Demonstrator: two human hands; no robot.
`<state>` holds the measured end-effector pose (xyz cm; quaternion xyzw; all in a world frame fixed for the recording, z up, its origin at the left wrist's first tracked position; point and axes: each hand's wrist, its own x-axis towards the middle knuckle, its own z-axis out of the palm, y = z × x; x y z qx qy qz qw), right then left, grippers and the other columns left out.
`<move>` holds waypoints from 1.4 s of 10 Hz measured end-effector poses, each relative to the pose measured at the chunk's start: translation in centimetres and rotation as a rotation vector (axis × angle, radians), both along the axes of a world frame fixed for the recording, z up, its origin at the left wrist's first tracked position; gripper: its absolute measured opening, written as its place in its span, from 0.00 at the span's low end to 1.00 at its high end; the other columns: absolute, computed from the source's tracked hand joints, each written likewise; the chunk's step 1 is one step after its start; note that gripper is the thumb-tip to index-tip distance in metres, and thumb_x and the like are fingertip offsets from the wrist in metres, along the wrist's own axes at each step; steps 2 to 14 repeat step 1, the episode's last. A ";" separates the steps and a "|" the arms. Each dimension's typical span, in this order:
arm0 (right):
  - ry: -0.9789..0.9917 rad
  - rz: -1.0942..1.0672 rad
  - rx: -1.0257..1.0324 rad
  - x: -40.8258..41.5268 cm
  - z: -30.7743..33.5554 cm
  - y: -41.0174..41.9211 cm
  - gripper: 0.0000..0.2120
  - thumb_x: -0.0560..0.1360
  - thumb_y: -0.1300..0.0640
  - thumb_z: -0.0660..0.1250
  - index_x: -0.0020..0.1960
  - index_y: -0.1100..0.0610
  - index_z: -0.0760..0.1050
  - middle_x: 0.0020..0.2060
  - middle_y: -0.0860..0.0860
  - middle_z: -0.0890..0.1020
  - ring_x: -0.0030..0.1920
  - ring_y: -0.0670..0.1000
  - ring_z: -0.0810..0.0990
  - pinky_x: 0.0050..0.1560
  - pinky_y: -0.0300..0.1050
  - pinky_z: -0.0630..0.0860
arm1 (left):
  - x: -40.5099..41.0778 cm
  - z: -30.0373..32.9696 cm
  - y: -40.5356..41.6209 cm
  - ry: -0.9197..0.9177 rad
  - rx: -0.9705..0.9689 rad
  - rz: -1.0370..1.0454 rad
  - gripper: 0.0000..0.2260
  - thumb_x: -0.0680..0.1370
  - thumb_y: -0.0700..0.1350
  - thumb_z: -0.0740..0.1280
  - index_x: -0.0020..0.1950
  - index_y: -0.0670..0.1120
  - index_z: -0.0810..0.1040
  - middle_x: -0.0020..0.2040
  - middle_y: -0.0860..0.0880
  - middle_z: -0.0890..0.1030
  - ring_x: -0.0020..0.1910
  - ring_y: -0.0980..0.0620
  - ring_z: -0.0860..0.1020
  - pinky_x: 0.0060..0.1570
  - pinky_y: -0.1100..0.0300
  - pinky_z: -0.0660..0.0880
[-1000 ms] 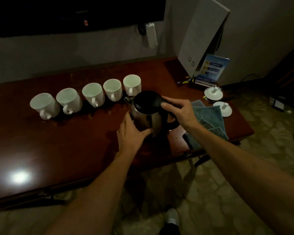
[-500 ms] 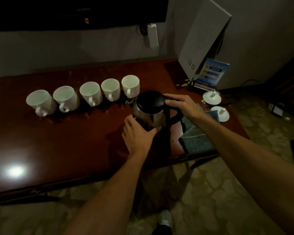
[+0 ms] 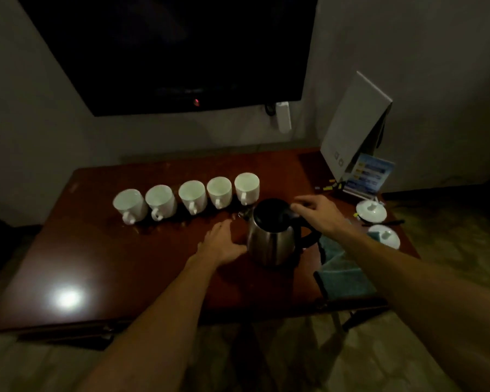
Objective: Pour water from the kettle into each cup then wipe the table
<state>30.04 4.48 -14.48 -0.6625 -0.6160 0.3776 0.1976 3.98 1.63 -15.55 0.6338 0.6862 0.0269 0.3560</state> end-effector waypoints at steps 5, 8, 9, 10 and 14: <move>-0.044 0.031 0.053 -2.3 5.0 0.3 0.27 0.79 0.37 0.63 0.71 0.53 0.76 0.69 0.52 0.78 0.67 0.54 0.77 0.68 0.55 0.73 | -3.0 6.0 1.2 -0.013 0.021 -0.019 0.35 0.73 0.52 0.72 0.76 0.47 0.63 0.74 0.45 0.68 0.70 0.42 0.70 0.68 0.49 0.69; -0.044 0.031 0.053 -2.3 5.0 0.3 0.27 0.79 0.37 0.63 0.71 0.53 0.76 0.69 0.52 0.78 0.67 0.54 0.77 0.68 0.55 0.73 | -3.0 6.0 1.2 -0.013 0.021 -0.019 0.35 0.73 0.52 0.72 0.76 0.47 0.63 0.74 0.45 0.68 0.70 0.42 0.70 0.68 0.49 0.69; -0.044 0.031 0.053 -2.3 5.0 0.3 0.27 0.79 0.37 0.63 0.71 0.53 0.76 0.69 0.52 0.78 0.67 0.54 0.77 0.68 0.55 0.73 | -3.0 6.0 1.2 -0.013 0.021 -0.019 0.35 0.73 0.52 0.72 0.76 0.47 0.63 0.74 0.45 0.68 0.70 0.42 0.70 0.68 0.49 0.69; -0.044 0.031 0.053 -2.3 5.0 0.3 0.27 0.79 0.37 0.63 0.71 0.53 0.76 0.69 0.52 0.78 0.67 0.54 0.77 0.68 0.55 0.73 | -3.0 6.0 1.2 -0.013 0.021 -0.019 0.35 0.73 0.52 0.72 0.76 0.47 0.63 0.74 0.45 0.68 0.70 0.42 0.70 0.68 0.49 0.69; -0.044 0.031 0.053 -2.3 5.0 0.3 0.27 0.79 0.37 0.63 0.71 0.53 0.76 0.69 0.52 0.78 0.67 0.54 0.77 0.68 0.55 0.73 | -3.0 6.0 1.2 -0.013 0.021 -0.019 0.35 0.73 0.52 0.72 0.76 0.47 0.63 0.74 0.45 0.68 0.70 0.42 0.70 0.68 0.49 0.69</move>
